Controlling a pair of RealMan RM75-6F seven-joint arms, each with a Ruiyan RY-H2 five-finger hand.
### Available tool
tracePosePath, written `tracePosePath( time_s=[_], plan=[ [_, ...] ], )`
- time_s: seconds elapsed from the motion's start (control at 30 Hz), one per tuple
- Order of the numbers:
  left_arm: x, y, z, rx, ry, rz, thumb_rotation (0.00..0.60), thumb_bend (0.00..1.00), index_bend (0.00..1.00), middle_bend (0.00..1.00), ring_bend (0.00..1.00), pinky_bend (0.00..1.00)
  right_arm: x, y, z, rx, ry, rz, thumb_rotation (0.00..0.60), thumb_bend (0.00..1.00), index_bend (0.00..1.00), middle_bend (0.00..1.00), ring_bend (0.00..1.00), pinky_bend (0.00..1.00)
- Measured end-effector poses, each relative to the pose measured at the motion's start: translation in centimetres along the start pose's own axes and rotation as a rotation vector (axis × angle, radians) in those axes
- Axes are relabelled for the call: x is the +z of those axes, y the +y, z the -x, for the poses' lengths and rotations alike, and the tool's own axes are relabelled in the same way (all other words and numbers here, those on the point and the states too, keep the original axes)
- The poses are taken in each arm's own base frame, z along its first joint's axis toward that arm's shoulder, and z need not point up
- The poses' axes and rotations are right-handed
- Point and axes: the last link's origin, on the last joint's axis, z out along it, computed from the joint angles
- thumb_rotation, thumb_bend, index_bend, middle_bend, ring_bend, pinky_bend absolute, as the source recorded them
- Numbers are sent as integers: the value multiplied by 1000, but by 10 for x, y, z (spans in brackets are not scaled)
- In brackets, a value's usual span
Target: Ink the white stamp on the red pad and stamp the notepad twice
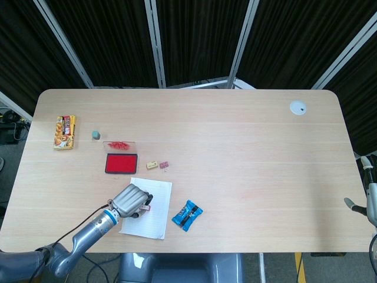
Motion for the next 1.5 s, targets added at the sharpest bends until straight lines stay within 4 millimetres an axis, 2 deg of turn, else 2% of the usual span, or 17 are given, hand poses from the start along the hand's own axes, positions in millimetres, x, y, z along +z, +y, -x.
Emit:
tracePosePath(
  time_s=[0.37,0.53,0.63,0.73,0.83,0.97,1.3,1.5],
  plan=[
    [-2,-1,-8,-23,27,-5,600,387,597,565,857,849,0,0,0,2,1,1,600,0,0,0,0,0],
    [-6,-1,-25,-58,73,-3,600,387,596,565,857,849,-1,0,-1,0,1,0,600,0,0,0,0,0],
    [-11,-4,-44,-82,123,-8,600,387,596,565,856,849,-1,-1,-1,0,2,-1,600,0,0,0,0,0],
    [-19,-12,-62,-95,158,-20,600,387,596,565,856,849,-1,-1,-1,0,2,-3,600,0,0,0,0,0],
    [-24,-23,-72,-100,174,-48,600,386,594,565,856,849,-1,-1,-1,1,2,-3,600,0,0,0,0,0],
    [-28,-37,-68,-110,154,-96,600,385,592,564,855,848,-1,-2,-2,5,3,-4,600,0,0,0,0,0],
    [-37,-84,-35,-109,66,-226,600,375,574,548,852,846,-2,-3,-2,8,3,-9,600,0,0,0,0,0],
    [-35,-100,-18,-109,32,-261,600,375,564,526,845,845,-2,-4,-2,7,1,-10,600,0,0,0,0,0]
  ],
)
